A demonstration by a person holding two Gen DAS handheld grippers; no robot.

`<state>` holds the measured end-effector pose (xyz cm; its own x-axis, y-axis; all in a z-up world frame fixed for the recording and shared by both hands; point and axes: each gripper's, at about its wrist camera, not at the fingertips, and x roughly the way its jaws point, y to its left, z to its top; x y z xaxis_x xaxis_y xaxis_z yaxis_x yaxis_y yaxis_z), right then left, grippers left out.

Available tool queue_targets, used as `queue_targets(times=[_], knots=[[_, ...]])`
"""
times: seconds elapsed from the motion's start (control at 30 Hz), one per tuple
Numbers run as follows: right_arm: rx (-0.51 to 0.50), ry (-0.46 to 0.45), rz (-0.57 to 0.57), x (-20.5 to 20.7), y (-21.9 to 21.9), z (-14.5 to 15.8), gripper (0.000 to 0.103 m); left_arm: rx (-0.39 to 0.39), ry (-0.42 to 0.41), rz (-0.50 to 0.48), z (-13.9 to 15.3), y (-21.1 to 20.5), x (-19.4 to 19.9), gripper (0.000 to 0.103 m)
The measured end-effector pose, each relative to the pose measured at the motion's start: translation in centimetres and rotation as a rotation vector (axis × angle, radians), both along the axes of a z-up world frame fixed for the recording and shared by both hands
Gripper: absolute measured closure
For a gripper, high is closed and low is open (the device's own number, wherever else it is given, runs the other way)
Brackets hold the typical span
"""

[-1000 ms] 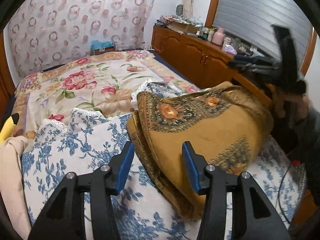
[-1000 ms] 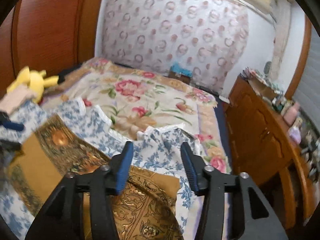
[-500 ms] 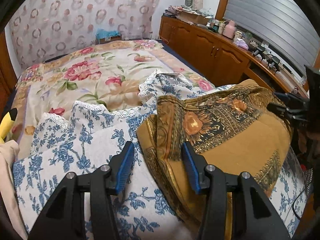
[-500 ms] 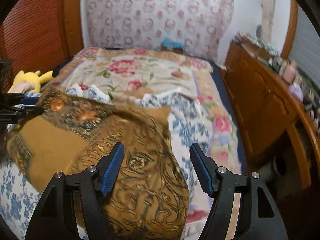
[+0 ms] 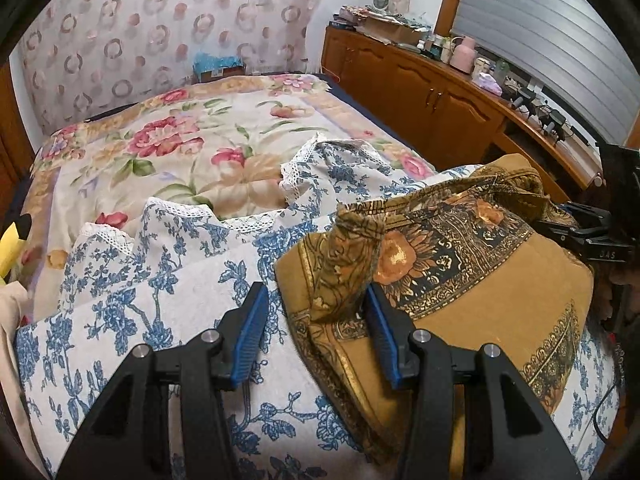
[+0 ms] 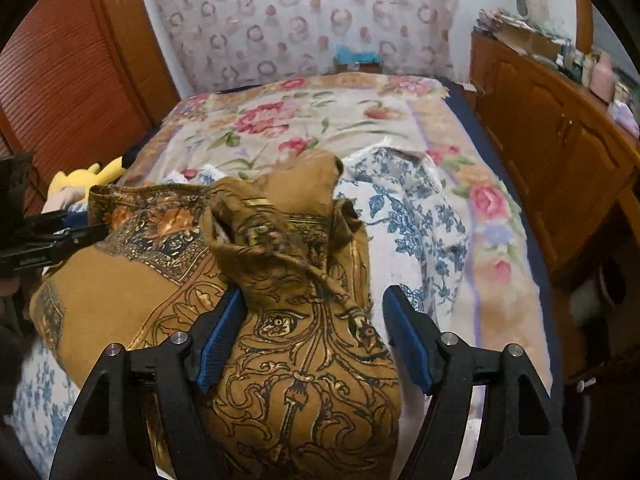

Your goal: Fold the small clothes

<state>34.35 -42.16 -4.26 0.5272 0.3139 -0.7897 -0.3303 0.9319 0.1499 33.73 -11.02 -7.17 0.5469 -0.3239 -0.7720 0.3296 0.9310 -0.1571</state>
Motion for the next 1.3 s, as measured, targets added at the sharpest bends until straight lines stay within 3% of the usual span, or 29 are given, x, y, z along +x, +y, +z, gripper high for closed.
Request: queue_targets(times=[0.23, 0.33, 0.47, 0.5, 0.97, 1.3], knots=[[0.035, 0.013, 0.075, -0.2, 0.9, 0.1, 0.059, 0.008, -0.018, -0.011, -0.1, -0.4, 0.4, 0.058], [0.048, 0.016, 0.101, -0.3, 1.0, 0.1, 0.069, 0.003, -0.026, -0.025, 0.0, -0.5, 0.3, 0.068], [0.036, -0.009, 0.111, -1.0, 1.4, 0.8, 0.083, 0.011, -0.032, -0.051, 0.5, -1.1, -0.2, 0.093], [0.032, -0.026, 0.115, -1.4, 1.6, 1.2, 0.086, 0.009, -0.036, -0.053, 0.8, -1.2, -0.4, 0.095], [0.084, -0.226, 0.145, -5.9, 3.1, 8.3, 0.090, -0.084, -0.207, -0.015, 7.6, 2.0, -6.7, 0.098], [0.081, -0.321, 0.295, -7.5, 10.4, 13.1, 0.091, -0.104, -0.338, 0.113, 11.9, 9.9, -14.0, 0.098]])
